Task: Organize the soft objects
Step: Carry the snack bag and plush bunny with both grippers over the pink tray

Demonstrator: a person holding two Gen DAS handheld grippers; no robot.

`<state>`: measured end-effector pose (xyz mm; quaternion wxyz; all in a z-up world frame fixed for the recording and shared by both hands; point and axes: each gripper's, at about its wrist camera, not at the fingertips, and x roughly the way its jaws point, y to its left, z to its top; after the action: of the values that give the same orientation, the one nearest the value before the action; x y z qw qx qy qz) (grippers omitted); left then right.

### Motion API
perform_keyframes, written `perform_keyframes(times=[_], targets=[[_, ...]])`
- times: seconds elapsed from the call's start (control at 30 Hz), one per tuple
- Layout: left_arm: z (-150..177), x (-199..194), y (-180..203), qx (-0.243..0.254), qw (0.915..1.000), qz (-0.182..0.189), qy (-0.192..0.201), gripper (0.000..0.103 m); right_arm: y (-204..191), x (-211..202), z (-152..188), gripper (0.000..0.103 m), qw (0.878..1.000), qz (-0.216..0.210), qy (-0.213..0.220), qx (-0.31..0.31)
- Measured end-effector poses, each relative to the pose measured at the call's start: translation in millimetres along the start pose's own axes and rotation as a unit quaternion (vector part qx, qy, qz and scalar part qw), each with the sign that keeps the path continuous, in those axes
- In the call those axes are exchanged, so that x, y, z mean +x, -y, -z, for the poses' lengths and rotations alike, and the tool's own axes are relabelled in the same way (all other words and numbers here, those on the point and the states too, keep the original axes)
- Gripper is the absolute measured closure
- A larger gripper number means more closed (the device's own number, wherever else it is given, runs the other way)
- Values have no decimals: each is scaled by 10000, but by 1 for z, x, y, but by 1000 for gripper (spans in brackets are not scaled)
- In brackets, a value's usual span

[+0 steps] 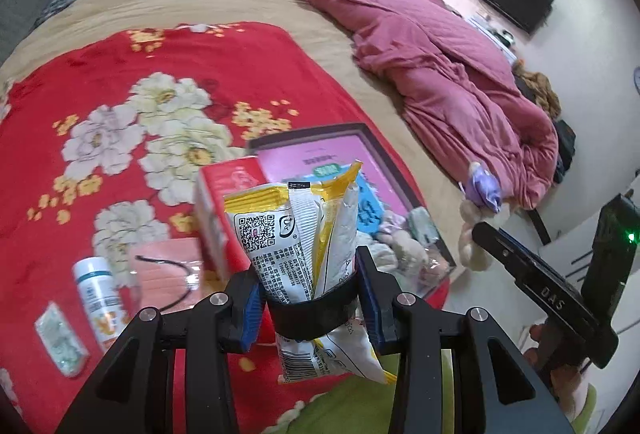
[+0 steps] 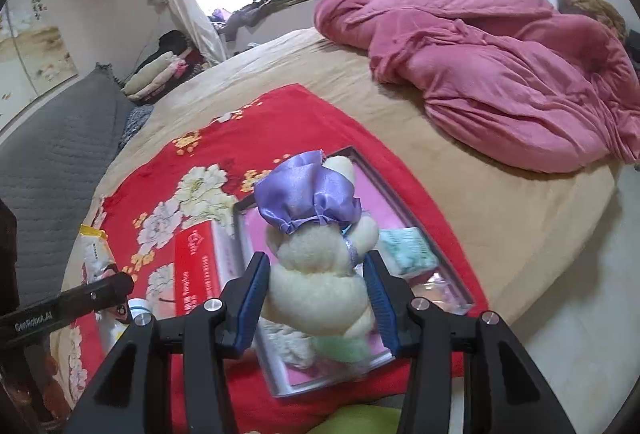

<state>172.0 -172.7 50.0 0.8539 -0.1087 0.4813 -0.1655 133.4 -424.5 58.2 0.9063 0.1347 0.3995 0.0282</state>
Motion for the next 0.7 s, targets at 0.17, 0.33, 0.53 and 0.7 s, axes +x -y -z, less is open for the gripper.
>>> perform_keyframes(times=[0.17, 0.33, 0.53, 0.7], targets=[[-1, 19, 21, 167, 9997, 63, -140, 61, 19, 0, -1, 54, 9999, 31, 17, 122], [-1, 42, 41, 315, 9990, 140, -290, 61, 29, 2, 0, 54, 9999, 34, -9, 155], [0, 75, 58, 483, 9976, 95, -495, 61, 35, 7, -2, 54, 9999, -10, -70, 116], [3, 103, 66, 592, 9956, -10, -727, 61, 32, 19, -5, 54, 9998, -71, -193, 7]])
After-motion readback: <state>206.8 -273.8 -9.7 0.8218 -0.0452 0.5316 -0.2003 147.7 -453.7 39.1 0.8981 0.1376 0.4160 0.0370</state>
